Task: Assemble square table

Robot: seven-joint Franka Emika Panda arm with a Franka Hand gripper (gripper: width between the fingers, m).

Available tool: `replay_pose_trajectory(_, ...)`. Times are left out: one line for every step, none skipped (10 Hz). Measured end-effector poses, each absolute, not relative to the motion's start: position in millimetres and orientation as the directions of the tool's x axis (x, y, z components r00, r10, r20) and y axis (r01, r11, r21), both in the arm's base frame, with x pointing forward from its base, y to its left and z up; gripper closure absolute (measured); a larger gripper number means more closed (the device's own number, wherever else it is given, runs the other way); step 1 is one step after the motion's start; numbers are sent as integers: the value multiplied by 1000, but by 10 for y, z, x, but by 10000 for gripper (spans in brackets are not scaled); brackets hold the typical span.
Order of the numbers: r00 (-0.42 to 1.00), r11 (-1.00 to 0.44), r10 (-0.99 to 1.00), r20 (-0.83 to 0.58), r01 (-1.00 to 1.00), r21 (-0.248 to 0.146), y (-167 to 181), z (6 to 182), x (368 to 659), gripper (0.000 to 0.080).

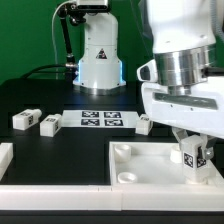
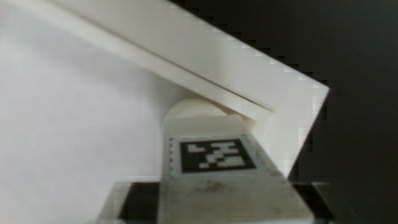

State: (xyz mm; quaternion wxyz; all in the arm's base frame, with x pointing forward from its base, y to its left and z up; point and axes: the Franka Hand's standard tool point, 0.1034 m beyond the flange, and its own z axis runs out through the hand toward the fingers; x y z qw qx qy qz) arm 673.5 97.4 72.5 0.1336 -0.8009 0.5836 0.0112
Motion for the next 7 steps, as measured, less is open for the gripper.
replay_pose_trajectory(271, -236, -945, -182, -952, -193, 984, 722, 6733, 508)
replay_pose_trajectory(292, -257, -940, -178, -946, -196, 984, 721, 6732, 508)
replay_pose_trajectory(380, -347, -913, -152, -915, -205, 996, 718, 6728, 426)
replay_pose_trajectory(537, -511, -839, -91, -834, -207, 1042, 725, 6727, 290)
replay_pose_trajectory(704, -684, -708, -43, -700, -206, 1087, 728, 6737, 290)
replay_pose_trajectory(789, -770, -614, -22, -605, -205, 1099, 735, 6736, 180)
replay_pose_trajectory(813, -794, -583, -15, -573, -203, 1105, 721, 6711, 157)
